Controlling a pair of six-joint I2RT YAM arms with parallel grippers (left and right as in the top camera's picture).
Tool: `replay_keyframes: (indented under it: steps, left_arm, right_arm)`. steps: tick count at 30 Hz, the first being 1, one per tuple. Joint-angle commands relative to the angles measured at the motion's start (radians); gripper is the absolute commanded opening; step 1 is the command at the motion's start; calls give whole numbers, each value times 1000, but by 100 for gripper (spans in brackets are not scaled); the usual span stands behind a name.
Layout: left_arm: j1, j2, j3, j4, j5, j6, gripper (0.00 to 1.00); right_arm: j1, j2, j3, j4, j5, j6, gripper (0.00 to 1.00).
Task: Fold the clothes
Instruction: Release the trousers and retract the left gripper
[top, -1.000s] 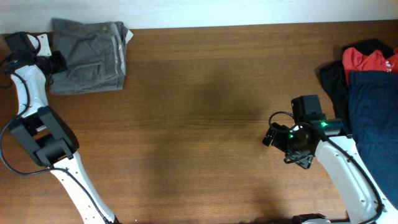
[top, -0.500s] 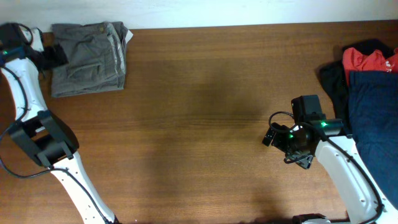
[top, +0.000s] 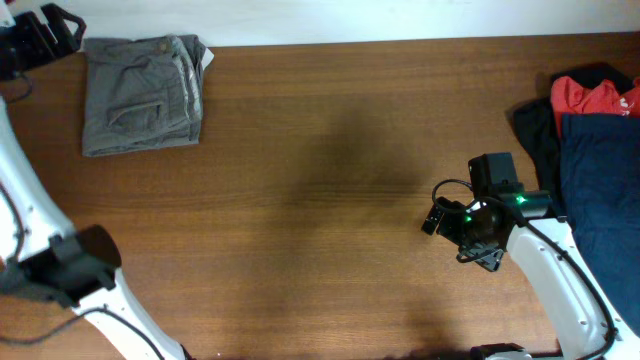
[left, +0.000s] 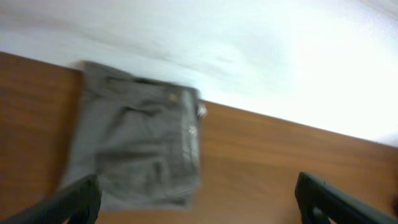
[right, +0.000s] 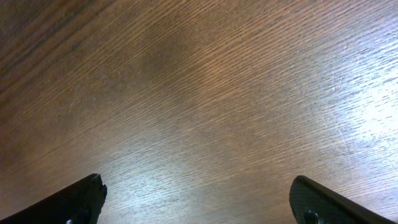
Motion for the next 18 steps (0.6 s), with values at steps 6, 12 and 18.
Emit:
replay_keyframes:
  steps: [6,12,18]
  left_arm:
    - [-23,-246,12,-234,91,-29,99]
    - [-76,-379,12,-400,106,21,99]
    - [-221,-520,8,-415,105,20,99]
  right_arm:
    - [-4,0,-3,1,-5,5,99]
    - [-4,0,-3,0,-5,5,99]
    - [-4,1,-3,0,-5,5,99]
